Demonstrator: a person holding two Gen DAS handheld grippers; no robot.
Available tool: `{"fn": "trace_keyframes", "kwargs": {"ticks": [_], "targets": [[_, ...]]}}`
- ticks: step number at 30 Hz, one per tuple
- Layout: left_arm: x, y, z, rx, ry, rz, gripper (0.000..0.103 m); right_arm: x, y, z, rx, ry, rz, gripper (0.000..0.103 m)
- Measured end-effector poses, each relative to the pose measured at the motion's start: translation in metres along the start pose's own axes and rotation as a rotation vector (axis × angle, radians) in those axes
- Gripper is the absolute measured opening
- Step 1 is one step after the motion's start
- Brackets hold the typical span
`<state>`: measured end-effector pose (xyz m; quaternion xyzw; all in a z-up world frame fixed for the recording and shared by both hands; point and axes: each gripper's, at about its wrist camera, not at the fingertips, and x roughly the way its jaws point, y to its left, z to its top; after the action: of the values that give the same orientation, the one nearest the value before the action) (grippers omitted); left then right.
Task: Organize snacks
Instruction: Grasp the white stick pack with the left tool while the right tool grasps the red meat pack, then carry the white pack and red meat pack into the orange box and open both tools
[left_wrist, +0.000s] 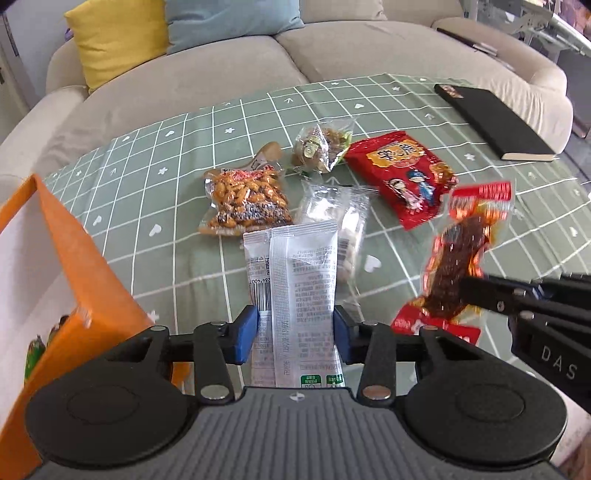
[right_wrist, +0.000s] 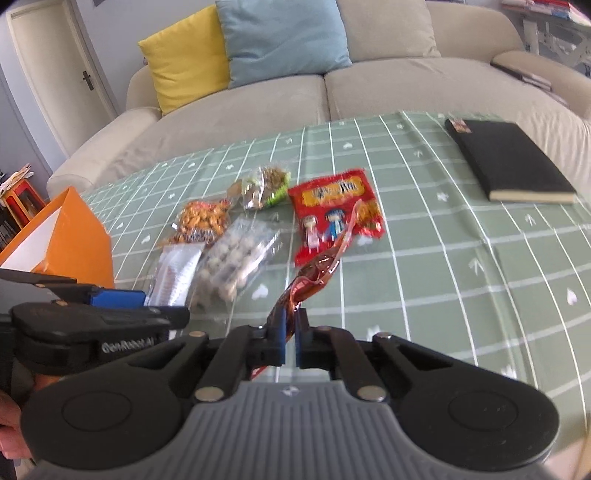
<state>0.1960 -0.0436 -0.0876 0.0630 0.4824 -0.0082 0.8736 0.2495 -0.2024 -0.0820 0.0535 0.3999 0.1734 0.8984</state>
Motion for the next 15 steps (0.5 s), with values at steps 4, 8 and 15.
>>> {"fn": "trace_keyframes", "kwargs": {"ticks": [4,8,15], "targets": [[-0.014,0.001,-0.01,-0.028,-0.009,-0.041,0.049,-0.014,-0.007,-0.013,0.064,0.035,0.028,0.0],[-0.026,0.005,-0.02,-0.063,-0.013,-0.079,0.049,-0.028,-0.004,-0.02,0.062,0.043,0.022,0.0],[-0.051,0.013,-0.033,-0.11,-0.036,-0.135,0.048,-0.052,0.01,-0.03,0.016,0.023,0.016,0.0]]}}
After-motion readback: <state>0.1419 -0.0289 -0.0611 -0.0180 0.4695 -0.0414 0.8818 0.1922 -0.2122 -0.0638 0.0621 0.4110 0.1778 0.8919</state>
